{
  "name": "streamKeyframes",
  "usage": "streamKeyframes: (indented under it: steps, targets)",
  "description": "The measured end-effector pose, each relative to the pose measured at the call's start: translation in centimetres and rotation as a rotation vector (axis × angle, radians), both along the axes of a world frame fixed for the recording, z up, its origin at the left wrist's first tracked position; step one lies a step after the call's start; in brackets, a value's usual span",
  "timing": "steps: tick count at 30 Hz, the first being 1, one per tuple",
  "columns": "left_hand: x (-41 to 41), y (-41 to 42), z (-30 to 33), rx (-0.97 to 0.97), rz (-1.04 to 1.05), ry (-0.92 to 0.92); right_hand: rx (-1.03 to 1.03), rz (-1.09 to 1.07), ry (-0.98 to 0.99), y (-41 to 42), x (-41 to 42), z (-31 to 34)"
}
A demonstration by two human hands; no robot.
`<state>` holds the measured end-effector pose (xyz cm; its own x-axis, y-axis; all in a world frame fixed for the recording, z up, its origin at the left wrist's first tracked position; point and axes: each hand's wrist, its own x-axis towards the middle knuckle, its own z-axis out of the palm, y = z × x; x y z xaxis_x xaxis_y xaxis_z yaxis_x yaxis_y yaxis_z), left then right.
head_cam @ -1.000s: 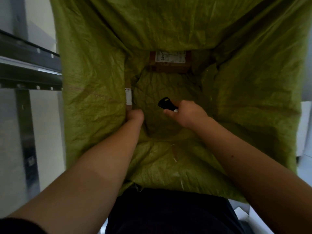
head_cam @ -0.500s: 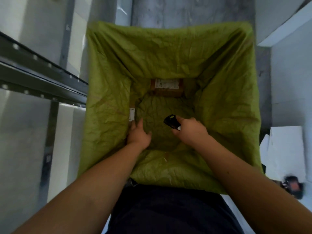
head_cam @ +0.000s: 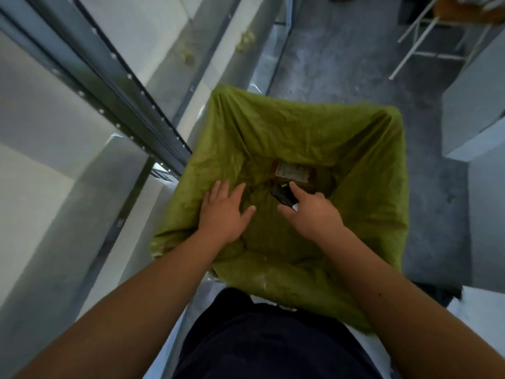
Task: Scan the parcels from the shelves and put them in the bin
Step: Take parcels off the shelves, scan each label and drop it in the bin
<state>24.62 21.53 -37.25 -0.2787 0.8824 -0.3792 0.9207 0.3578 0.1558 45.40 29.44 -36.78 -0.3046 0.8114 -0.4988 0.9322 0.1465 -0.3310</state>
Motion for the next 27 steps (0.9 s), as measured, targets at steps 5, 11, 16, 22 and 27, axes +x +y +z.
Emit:
streamKeyframes:
  steps: [5, 11, 16, 22, 27]
  targets:
    - [-2.0, -2.0, 6.7, 0.15, 0.049, 0.15, 0.14, 0.144, 0.138, 0.9, -2.5, 5.2]
    - [-6.4, -6.3, 15.0, 0.241, 0.218, 0.225, 0.243, 0.373, 0.324, 0.2, -9.3, 13.1]
    - [-10.3, -12.4, 22.2, 0.313, 0.335, 0.344, 0.39, 0.646, 0.386, -2.9, -14.8, 20.9]
    - [-11.4, -21.5, 27.9, 0.406, 0.511, 0.296, 0.498, 0.771, 0.49, -9.6, -18.7, 28.2]
    - [-10.4, -27.5, 29.9, 0.456, 0.482, 0.419, 0.571, 0.849, 0.511, -14.8, -19.9, 31.0]
